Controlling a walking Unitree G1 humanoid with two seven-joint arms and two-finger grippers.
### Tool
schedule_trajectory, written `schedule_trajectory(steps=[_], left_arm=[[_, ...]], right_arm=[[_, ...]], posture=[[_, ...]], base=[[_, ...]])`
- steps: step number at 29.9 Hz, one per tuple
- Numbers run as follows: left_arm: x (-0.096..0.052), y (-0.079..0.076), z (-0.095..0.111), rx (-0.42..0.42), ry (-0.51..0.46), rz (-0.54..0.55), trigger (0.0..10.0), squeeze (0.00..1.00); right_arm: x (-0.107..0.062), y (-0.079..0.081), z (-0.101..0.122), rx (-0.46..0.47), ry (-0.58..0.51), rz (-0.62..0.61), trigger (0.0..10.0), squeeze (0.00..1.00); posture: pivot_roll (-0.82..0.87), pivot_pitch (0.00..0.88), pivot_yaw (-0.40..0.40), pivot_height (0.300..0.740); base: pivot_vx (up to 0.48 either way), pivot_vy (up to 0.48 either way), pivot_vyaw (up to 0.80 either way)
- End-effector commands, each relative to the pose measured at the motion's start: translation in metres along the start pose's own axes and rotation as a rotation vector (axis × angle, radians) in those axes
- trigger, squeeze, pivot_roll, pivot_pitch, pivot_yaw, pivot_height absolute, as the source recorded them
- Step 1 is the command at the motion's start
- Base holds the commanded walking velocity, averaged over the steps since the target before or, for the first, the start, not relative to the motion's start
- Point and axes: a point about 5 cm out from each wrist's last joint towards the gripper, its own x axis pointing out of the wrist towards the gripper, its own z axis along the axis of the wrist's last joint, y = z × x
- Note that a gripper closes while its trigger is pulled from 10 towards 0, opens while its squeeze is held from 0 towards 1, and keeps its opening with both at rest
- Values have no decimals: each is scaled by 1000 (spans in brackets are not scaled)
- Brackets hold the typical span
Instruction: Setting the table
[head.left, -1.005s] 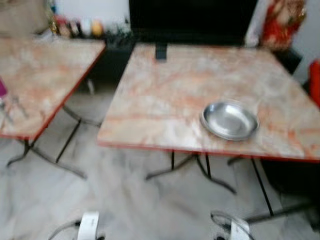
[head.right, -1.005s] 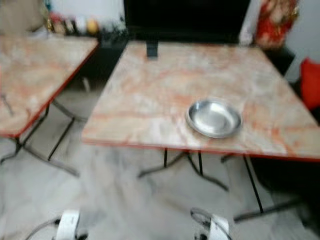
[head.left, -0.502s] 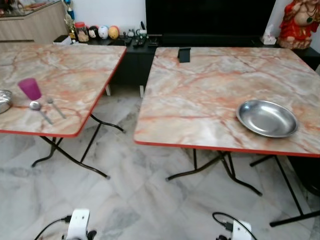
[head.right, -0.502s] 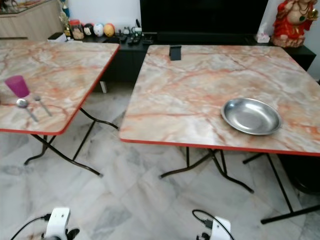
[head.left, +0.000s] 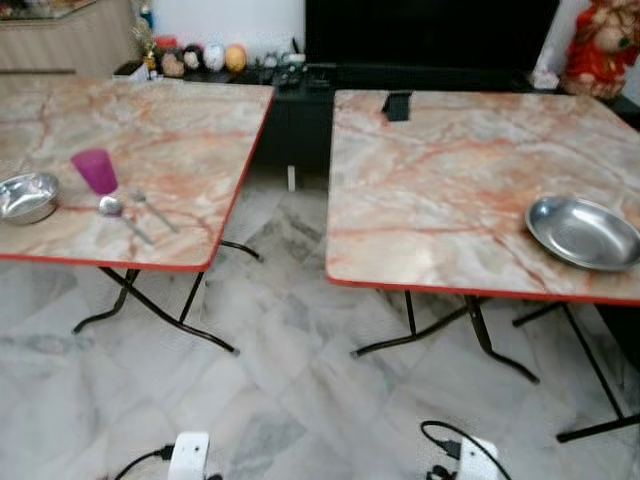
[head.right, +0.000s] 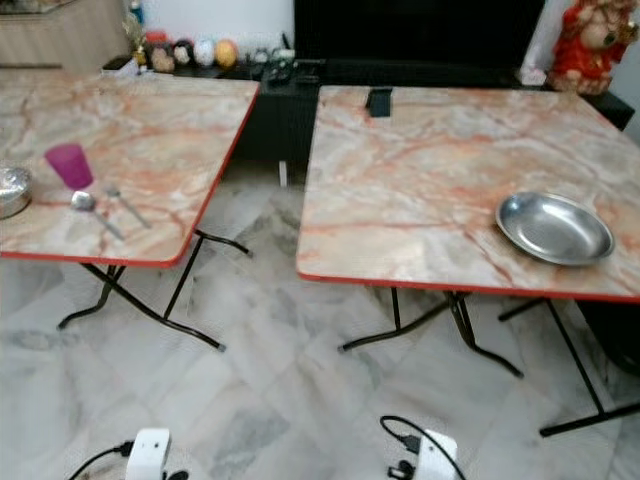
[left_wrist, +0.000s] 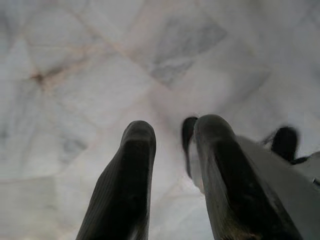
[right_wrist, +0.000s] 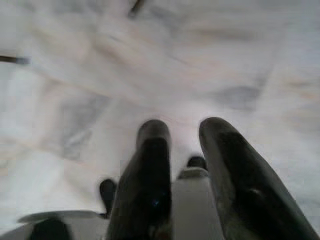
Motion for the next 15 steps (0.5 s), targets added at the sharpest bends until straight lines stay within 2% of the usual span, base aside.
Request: schedule_trajectory(steps=[1,11,15], left_arm=[[1,-5,1,15,2,-10,10000,0],[2,-8,9,16,-13,-12,10000,0],[3,0,15,16,-20,-5,10000,0]], right_arm=[[-1,-9,1,-7,1,-25,10000,0],[-1,-9,0,-10,2,-18,10000,0],[-1,-9,0,-9,1,-19,10000,0]], posture=[[40,11,-3,727],[41,12,-3,727],[41,12,-3,727]], base=[[0,319,0],[0,316,0],[0,312,0]])
